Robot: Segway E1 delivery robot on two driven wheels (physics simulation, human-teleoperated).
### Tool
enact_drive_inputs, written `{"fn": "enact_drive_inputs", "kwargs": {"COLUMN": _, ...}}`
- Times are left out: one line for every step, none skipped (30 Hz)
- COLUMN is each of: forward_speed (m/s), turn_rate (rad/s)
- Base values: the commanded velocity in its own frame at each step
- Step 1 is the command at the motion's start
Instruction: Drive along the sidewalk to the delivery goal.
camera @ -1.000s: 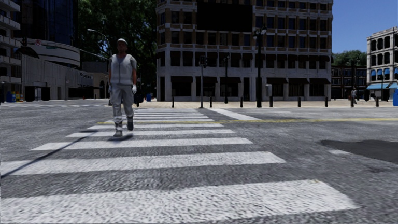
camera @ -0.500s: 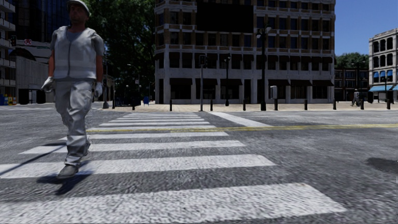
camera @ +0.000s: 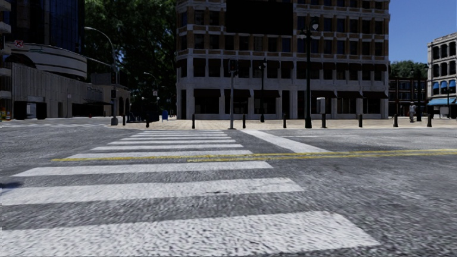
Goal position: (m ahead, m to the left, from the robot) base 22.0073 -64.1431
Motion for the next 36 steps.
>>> {"fn": "enact_drive_inputs", "kwargs": {"forward_speed": 2.0, "turn_rate": 0.44}}
{"fn": "enact_drive_inputs", "kwargs": {"forward_speed": 2.0, "turn_rate": 0.62}}
{"fn": "enact_drive_inputs", "kwargs": {"forward_speed": 2.0, "turn_rate": 0.69}}
{"fn": "enact_drive_inputs", "kwargs": {"forward_speed": 2.0, "turn_rate": 0.72}}
{"fn": "enact_drive_inputs", "kwargs": {"forward_speed": 2.0, "turn_rate": 0.81}}
{"fn": "enact_drive_inputs", "kwargs": {"forward_speed": 2.0, "turn_rate": 0.87}}
{"fn": "enact_drive_inputs", "kwargs": {"forward_speed": 2.0, "turn_rate": 0.87}}
{"fn": "enact_drive_inputs", "kwargs": {"forward_speed": 2.0, "turn_rate": 0.88}}
{"fn": "enact_drive_inputs", "kwargs": {"forward_speed": 2.0, "turn_rate": 0.88}}
{"fn": "enact_drive_inputs", "kwargs": {"forward_speed": 2.0, "turn_rate": 0.87}}
{"fn": "enact_drive_inputs", "kwargs": {"forward_speed": 2.0, "turn_rate": 0.81}}
{"fn": "enact_drive_inputs", "kwargs": {"forward_speed": 2.0, "turn_rate": 0.63}}
{"fn": "enact_drive_inputs", "kwargs": {"forward_speed": 2.0, "turn_rate": 0.17}}
{"fn": "enact_drive_inputs", "kwargs": {"forward_speed": 2.0, "turn_rate": 0.03}}
{"fn": "enact_drive_inputs", "kwargs": {"forward_speed": 2.0, "turn_rate": 0.0}}
{"fn": "enact_drive_inputs", "kwargs": {"forward_speed": 2.0, "turn_rate": 0.0}}
{"fn": "enact_drive_inputs", "kwargs": {"forward_speed": 2.0, "turn_rate": 0.0}}
{"fn": "enact_drive_inputs", "kwargs": {"forward_speed": 2.0, "turn_rate": 0.0}}
{"fn": "enact_drive_inputs", "kwargs": {"forward_speed": 2.0, "turn_rate": 0.0}}
{"fn": "enact_drive_inputs", "kwargs": {"forward_speed": 2.0, "turn_rate": 0.0}}
{"fn": "enact_drive_inputs", "kwargs": {"forward_speed": 2.0, "turn_rate": 0.0}}
{"fn": "enact_drive_inputs", "kwargs": {"forward_speed": 2.0, "turn_rate": 0.0}}
{"fn": "enact_drive_inputs", "kwargs": {"forward_speed": 2.0, "turn_rate": 0.0}}
{"fn": "enact_drive_inputs", "kwargs": {"forward_speed": 2.0, "turn_rate": 0.0}}
{"fn": "enact_drive_inputs", "kwargs": {"forward_speed": 2.0, "turn_rate": 0.0}}
{"fn": "enact_drive_inputs", "kwargs": {"forward_speed": 2.0, "turn_rate": 0.0}}
{"fn": "enact_drive_inputs", "kwargs": {"forward_speed": 2.0, "turn_rate": 0.0}}
{"fn": "enact_drive_inputs", "kwargs": {"forward_speed": 2.0, "turn_rate": 0.0}}
{"fn": "enact_drive_inputs", "kwargs": {"forward_speed": 2.0, "turn_rate": 0.0}}
{"fn": "enact_drive_inputs", "kwargs": {"forward_speed": 2.0, "turn_rate": 0.0}}
{"fn": "enact_drive_inputs", "kwargs": {"forward_speed": 2.0, "turn_rate": 0.0}}
{"fn": "enact_drive_inputs", "kwargs": {"forward_speed": 2.0, "turn_rate": 0.0}}
{"fn": "enact_drive_inputs", "kwargs": {"forward_speed": 2.0, "turn_rate": 0.0}}
{"fn": "enact_drive_inputs", "kwargs": {"forward_speed": 2.0, "turn_rate": 0.0}}
{"fn": "enact_drive_inputs", "kwargs": {"forward_speed": 2.0, "turn_rate": 0.0}}
{"fn": "enact_drive_inputs", "kwargs": {"forward_speed": 2.0, "turn_rate": 0.0}}
